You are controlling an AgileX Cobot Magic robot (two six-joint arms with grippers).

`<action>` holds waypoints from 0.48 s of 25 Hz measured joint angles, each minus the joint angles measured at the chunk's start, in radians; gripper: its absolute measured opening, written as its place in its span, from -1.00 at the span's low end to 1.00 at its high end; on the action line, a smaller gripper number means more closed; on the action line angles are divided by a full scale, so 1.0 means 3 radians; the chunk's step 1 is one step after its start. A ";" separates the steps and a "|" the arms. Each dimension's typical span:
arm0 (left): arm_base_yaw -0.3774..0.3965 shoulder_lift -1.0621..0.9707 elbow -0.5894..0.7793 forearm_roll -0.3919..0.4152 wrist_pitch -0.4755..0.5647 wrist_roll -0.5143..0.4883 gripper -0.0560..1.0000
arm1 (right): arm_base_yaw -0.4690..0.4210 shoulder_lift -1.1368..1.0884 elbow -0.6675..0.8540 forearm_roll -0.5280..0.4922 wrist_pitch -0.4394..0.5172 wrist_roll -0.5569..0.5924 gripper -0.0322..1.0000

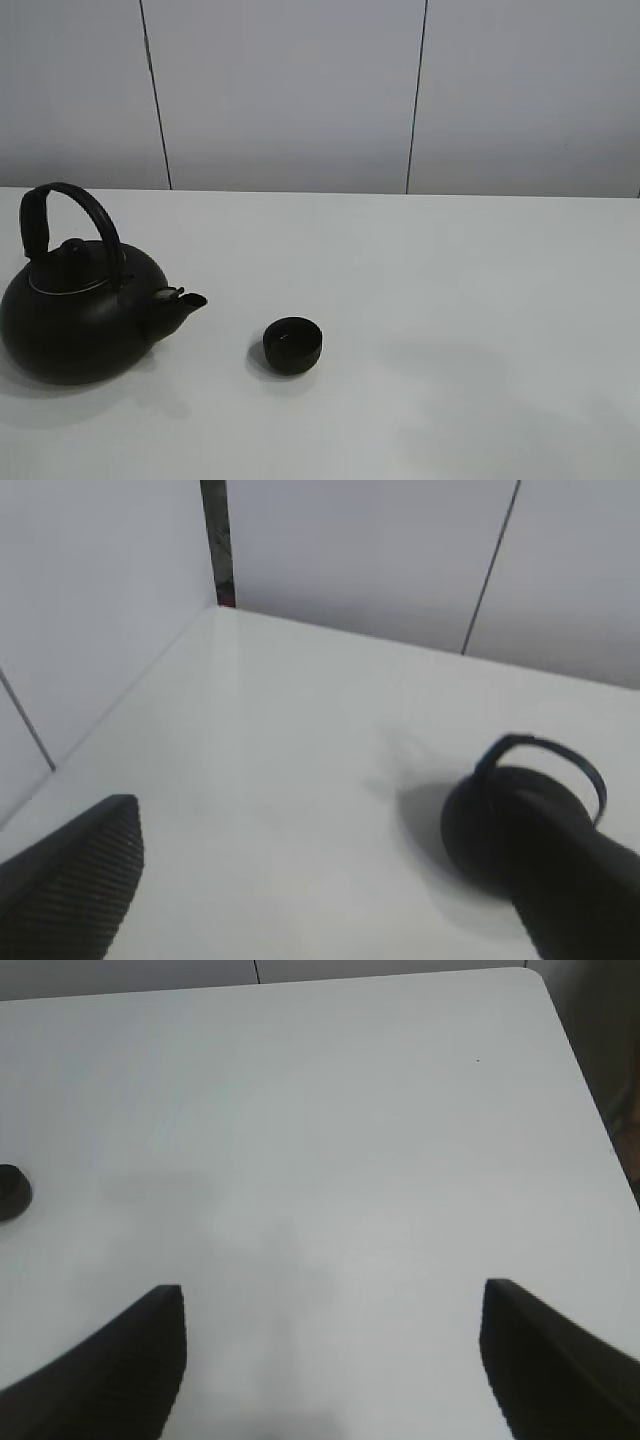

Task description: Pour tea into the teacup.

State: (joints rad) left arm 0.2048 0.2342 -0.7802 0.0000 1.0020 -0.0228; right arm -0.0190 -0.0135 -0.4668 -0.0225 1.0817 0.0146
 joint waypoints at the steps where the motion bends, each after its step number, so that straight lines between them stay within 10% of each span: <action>1: -0.0003 -0.0154 0.0037 -0.0040 0.0189 0.0035 0.42 | 0.0000 0.0000 0.0000 0.0000 0.0000 0.0000 0.14; 12: -0.0003 -0.0836 0.0880 -0.0232 0.0657 0.0372 0.42 | 0.0000 0.0000 0.0000 0.0000 0.0000 0.0000 0.14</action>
State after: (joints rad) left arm 0.2040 -0.0165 -0.5162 -0.0697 1.1993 0.0887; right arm -0.0190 -0.0135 -0.4668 -0.0225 1.0817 0.0146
